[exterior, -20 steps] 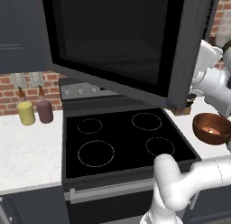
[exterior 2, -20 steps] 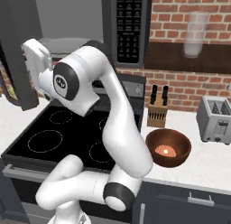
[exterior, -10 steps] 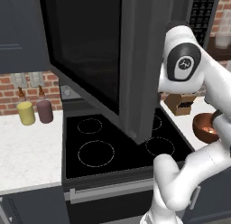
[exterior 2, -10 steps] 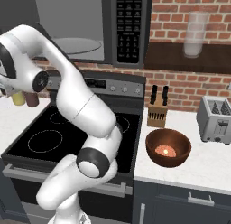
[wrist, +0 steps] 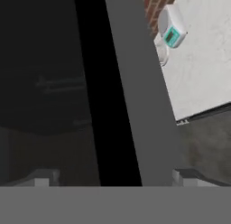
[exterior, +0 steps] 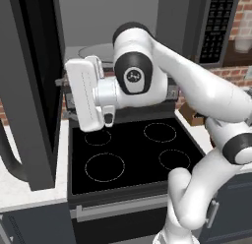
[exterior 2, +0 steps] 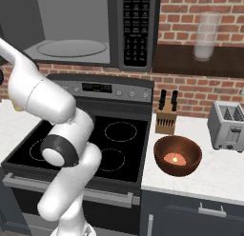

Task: Open the microwave, place the bowl with waffle inside the microwave, then close the microwave door and turn it on.

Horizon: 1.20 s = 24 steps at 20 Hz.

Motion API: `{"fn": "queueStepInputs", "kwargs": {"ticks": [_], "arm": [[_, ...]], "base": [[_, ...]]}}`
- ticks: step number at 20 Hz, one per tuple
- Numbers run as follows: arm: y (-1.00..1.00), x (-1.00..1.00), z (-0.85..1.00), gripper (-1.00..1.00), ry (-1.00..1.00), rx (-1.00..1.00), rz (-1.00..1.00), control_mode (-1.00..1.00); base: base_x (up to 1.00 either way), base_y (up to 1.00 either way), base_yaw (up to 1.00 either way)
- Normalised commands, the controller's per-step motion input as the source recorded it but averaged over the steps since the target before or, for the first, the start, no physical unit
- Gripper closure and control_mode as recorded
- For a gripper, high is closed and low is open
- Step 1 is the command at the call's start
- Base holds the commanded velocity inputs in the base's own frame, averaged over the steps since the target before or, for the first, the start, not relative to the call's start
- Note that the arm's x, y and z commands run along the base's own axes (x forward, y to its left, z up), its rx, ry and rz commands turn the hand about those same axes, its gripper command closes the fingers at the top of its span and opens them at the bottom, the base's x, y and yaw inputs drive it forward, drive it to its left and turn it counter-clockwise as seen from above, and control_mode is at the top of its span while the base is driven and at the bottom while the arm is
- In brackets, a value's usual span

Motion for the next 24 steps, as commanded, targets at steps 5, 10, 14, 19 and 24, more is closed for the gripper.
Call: {"fn": "queueStepInputs", "kwargs": {"ticks": [5,10,14,19,24], "arm": [[-0.73,0.00,0.05,-1.00,0.03,0.01,0.00,-1.00],[-1.00,-0.04,0.00,-1.00,-0.01,0.26,0.00,-1.00],[-1.00,-0.26,0.00,-1.00,-0.10,0.27,-0.04,-1.00],[-0.95,-0.04,-0.03,-1.00,-0.01,0.21,-0.13,-1.00],[-0.78,0.04,-0.08,-1.00,0.01,0.29,-0.09,-1.00]], "base": [[0.00,0.00,0.00],[0.00,0.00,0.00],[0.00,0.00,0.00],[0.00,0.00,0.00],[0.00,0.00,0.00]]}}
